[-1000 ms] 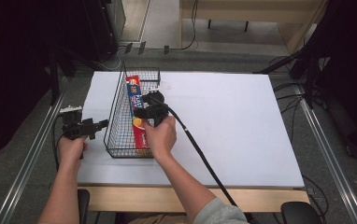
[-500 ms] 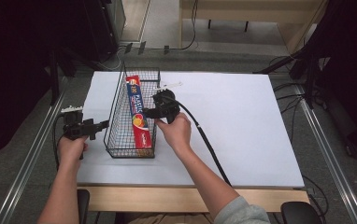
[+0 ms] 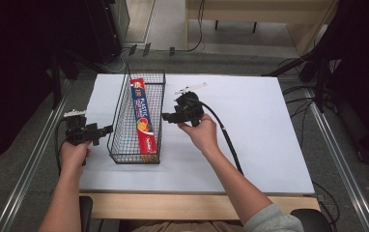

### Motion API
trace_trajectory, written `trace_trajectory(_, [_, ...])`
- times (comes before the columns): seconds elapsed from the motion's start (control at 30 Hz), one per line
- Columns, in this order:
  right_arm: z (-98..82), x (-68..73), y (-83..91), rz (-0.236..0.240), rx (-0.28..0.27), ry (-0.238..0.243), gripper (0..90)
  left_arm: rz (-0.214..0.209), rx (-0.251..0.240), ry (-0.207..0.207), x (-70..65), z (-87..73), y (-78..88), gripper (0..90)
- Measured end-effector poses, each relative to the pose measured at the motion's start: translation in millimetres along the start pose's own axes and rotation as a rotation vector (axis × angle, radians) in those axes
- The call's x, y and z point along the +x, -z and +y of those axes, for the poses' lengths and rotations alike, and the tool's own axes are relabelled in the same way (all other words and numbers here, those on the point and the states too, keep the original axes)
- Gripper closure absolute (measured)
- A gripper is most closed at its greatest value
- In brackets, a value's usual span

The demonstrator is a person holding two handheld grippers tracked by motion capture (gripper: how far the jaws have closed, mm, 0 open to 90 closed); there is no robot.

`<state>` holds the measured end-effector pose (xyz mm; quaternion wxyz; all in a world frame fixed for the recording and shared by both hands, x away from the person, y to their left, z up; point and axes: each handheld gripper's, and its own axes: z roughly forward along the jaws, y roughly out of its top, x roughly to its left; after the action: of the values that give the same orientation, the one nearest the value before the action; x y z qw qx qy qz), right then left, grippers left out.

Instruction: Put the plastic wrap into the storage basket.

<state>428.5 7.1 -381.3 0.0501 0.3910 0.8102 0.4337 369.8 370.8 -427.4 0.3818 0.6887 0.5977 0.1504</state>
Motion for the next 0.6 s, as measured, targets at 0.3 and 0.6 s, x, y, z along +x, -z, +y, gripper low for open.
trace_trajectory(0.3, [-19.6,-26.5,30.7,0.001,-0.026,0.001,38.9,-0.002,0.016,-0.013,-2.3,-0.5,-0.9,22.0])
trace_trajectory(0.6, [-47.1,-54.5,61.6,-0.038,-0.012,0.029,39.0,-0.008,0.017,-0.017,-3.4,-0.6,-0.7,21.8])
